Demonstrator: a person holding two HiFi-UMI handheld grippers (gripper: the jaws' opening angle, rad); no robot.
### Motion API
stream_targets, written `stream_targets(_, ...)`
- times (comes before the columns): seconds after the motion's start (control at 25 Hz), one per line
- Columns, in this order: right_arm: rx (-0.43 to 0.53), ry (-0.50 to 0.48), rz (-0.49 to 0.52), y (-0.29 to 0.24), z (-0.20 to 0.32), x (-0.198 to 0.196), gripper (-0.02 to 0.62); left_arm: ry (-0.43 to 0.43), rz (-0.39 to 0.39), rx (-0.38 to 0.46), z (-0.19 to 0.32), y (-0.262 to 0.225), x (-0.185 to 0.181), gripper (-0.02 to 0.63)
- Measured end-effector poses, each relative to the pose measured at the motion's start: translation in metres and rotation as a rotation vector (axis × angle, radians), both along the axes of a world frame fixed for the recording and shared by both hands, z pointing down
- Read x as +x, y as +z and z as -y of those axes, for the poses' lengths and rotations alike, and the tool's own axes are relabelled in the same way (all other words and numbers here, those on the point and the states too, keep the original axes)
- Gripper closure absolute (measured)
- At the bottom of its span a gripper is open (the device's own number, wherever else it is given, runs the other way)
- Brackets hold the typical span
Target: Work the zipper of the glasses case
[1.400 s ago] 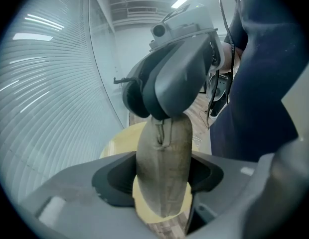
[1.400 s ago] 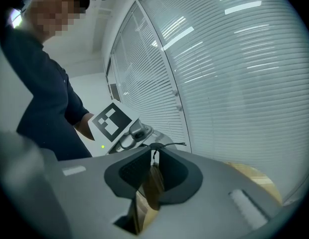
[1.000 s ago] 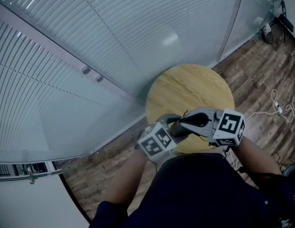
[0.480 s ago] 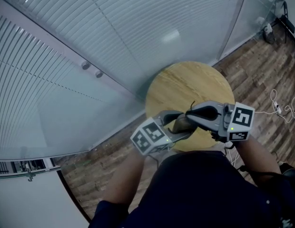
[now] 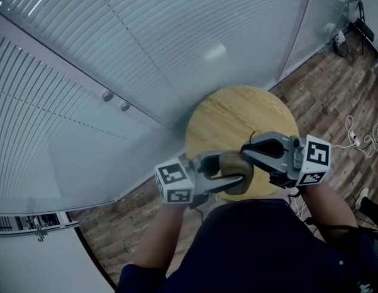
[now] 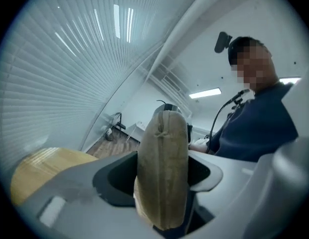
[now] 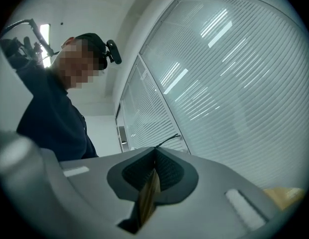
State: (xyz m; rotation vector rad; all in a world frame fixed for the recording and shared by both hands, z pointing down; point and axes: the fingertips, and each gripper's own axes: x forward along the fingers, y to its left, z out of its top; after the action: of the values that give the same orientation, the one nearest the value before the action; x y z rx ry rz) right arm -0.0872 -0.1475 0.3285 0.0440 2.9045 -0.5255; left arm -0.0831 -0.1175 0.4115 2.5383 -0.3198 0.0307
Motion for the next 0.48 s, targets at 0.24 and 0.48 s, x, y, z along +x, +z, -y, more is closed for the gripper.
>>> stream_targets(0.24, 0.023, 0.022, 0.057, -0.027, 0.002, 0.017, 0.586, -0.004, -0.155, -0.044, 0.003, -0.034, 0.006, 0.321)
stream_targets(0.48, 0.029, 0.063, 0.082, -0.026, 0.008, 0.027, 0.586, -0.052, -0.275, -0.081, 0.013, -0.042, -0.004, 0.321)
